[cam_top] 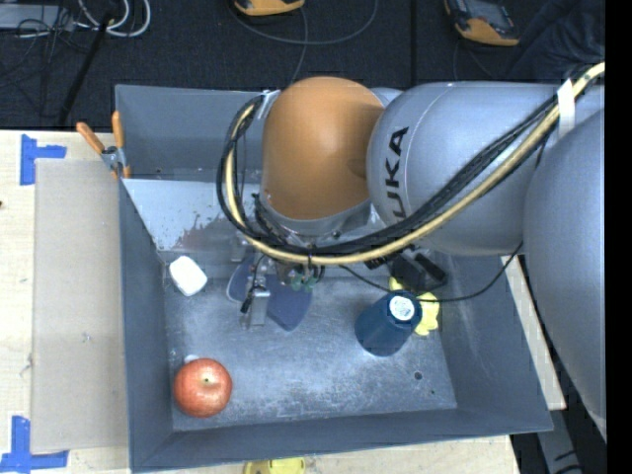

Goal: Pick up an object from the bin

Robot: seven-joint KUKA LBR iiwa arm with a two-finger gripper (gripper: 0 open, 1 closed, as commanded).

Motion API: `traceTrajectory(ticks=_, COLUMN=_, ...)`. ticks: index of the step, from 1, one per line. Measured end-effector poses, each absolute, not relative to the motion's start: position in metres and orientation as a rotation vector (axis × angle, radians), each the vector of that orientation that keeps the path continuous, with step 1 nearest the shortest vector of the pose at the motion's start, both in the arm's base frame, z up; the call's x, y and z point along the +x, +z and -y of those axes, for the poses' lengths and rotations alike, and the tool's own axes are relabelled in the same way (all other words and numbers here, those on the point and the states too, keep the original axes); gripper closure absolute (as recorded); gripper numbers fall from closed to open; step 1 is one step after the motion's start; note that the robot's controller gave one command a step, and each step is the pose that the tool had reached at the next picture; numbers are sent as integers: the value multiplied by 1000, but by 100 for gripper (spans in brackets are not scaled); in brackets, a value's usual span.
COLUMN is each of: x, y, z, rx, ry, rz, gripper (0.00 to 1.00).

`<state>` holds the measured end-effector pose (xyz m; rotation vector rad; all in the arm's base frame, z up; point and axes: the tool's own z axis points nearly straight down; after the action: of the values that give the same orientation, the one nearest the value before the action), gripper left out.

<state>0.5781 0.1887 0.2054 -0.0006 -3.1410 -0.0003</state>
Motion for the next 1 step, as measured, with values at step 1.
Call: traceTrajectory(ticks=1, x=549, y=167, z=-191, rx=87, ry=-1, rz=3145, gripper=0)
